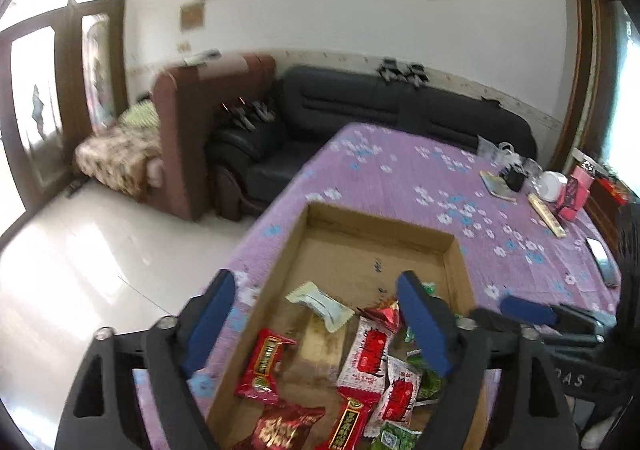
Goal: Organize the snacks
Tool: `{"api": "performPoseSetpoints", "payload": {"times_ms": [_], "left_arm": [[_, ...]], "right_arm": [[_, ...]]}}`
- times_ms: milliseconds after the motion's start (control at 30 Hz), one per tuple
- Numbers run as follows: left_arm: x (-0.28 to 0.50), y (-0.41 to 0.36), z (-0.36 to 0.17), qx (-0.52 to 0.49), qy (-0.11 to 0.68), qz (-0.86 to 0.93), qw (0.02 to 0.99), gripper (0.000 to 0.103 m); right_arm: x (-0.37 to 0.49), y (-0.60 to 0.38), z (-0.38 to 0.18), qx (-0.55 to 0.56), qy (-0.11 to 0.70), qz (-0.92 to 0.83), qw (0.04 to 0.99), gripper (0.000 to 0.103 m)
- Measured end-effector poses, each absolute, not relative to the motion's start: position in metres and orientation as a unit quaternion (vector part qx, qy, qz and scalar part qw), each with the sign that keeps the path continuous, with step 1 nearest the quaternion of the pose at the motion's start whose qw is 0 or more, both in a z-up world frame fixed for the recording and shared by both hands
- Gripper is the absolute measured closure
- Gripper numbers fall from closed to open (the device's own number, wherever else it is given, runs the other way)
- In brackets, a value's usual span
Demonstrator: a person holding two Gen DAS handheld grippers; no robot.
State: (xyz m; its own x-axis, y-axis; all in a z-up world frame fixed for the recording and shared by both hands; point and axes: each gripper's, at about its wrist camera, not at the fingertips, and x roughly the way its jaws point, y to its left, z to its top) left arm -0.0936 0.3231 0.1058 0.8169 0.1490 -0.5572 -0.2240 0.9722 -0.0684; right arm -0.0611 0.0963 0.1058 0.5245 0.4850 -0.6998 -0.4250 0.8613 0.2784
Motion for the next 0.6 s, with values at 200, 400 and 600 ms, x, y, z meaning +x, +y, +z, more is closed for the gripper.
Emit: {"api": "performPoseSetpoints", "payload": {"times_ms": [200, 400, 600], "left_arm": [[-0.133, 0.294, 0.133, -0.03, 0.214, 0.135, 0.967, 0.003], [-0.149, 0.256, 0.15, -0.011, 0.193, 0.121, 0.974, 0.001], [-0.15, 0.226, 0.159, 0.005, 0.191, 0.113, 0.975, 0.001]], "right_arm": [[-0.093, 0.053, 0.098, 0.007, 0.378, 0.215, 0.9, 0.043], [-0.107, 0.01, 0.101, 0.009, 0.354, 0.186, 0.917, 0.04], [-0.107, -0.039, 0.129, 0.014, 0.312, 0.154, 0.938, 0.04]]}}
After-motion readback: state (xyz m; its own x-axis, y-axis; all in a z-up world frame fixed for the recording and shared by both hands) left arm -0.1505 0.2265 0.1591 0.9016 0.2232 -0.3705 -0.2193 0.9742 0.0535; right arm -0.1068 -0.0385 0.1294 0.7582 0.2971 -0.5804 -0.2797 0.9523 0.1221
